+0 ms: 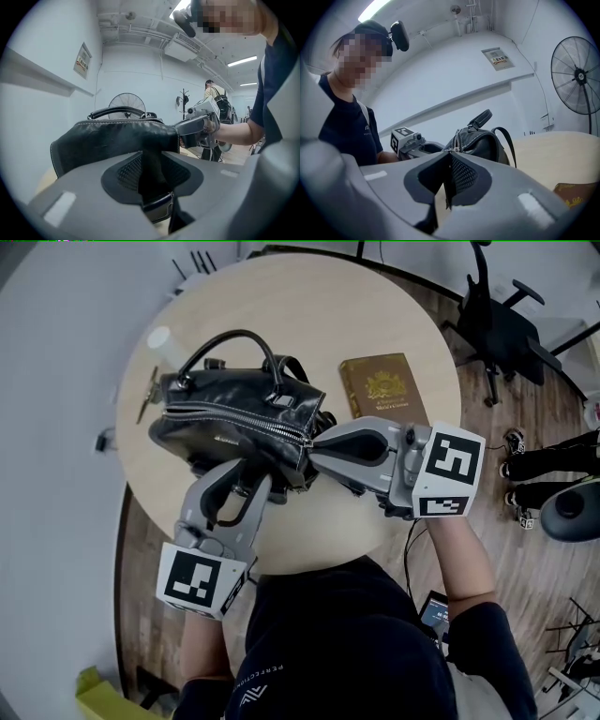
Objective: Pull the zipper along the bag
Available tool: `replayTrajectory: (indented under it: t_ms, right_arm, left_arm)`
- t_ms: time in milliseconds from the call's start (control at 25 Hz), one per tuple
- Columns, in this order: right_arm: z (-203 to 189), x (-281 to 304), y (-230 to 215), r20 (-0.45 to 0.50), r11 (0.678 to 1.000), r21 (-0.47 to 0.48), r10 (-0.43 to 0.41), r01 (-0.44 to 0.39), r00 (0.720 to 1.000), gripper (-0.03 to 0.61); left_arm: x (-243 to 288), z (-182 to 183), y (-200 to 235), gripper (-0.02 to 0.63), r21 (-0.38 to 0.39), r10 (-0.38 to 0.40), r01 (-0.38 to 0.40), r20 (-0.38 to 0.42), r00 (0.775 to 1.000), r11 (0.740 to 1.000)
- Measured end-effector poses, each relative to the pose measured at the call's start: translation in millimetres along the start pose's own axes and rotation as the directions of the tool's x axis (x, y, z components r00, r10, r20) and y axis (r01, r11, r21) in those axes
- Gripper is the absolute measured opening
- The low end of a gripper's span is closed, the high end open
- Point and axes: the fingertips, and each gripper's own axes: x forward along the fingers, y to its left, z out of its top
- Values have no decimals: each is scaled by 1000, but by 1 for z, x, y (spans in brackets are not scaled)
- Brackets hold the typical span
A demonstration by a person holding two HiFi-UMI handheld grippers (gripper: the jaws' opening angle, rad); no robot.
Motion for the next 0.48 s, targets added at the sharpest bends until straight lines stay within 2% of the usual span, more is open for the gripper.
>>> replayTrajectory:
  t_ms: [320,480]
  right_arm:
    - [3,1,0,-81,999,7,-34,35,996,14]
    - [5,2,0,-136,999,1,-54,55,989,14]
  left_arm:
    - [-13,6,22,143,7,18,-18,34,999,1000]
    - [-25,12,38,148,19,50,-51,54,997,999]
